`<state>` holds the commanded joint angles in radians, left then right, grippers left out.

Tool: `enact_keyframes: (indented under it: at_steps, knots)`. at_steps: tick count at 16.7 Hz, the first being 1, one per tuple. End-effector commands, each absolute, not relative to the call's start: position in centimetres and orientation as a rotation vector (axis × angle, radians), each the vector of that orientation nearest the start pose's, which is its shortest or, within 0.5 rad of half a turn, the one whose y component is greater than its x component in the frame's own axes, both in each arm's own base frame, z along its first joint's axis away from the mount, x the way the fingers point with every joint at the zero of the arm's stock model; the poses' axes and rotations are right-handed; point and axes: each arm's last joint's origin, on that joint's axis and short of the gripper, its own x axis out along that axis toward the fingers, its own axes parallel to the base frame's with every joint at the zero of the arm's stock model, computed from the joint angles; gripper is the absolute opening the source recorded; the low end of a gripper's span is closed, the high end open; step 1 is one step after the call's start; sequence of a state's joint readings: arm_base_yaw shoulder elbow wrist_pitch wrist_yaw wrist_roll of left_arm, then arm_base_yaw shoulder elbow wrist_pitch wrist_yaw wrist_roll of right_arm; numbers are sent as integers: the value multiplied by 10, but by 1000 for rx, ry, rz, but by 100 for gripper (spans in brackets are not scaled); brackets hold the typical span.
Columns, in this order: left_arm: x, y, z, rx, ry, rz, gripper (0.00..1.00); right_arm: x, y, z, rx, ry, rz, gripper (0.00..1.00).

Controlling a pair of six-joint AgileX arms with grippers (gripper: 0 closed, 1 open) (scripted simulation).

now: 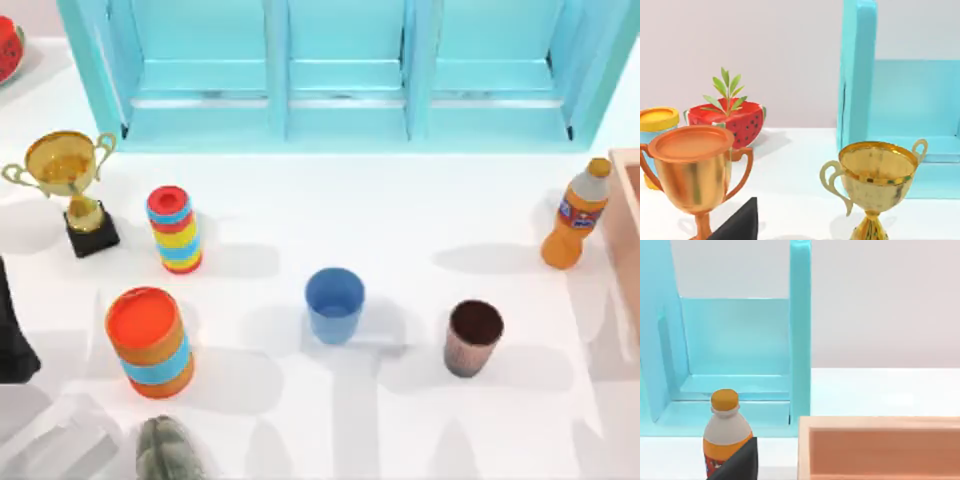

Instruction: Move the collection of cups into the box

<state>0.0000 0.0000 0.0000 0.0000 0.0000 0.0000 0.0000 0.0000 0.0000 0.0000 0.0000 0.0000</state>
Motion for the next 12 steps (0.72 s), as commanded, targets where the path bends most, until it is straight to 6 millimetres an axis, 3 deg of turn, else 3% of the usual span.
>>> enact_keyframes:
  at_steps: [5, 9, 12]
  knots:
    - [106, -1, 160, 0, 0, 0, 100, 106, 2, 171, 28, 58, 25, 100]
    - [106, -1, 160, 0, 0, 0, 100, 114, 11, 211, 101, 259, 90, 100]
    - [106, -1, 160, 0, 0, 0, 100, 137, 26, 246, 147, 511, 132, 100]
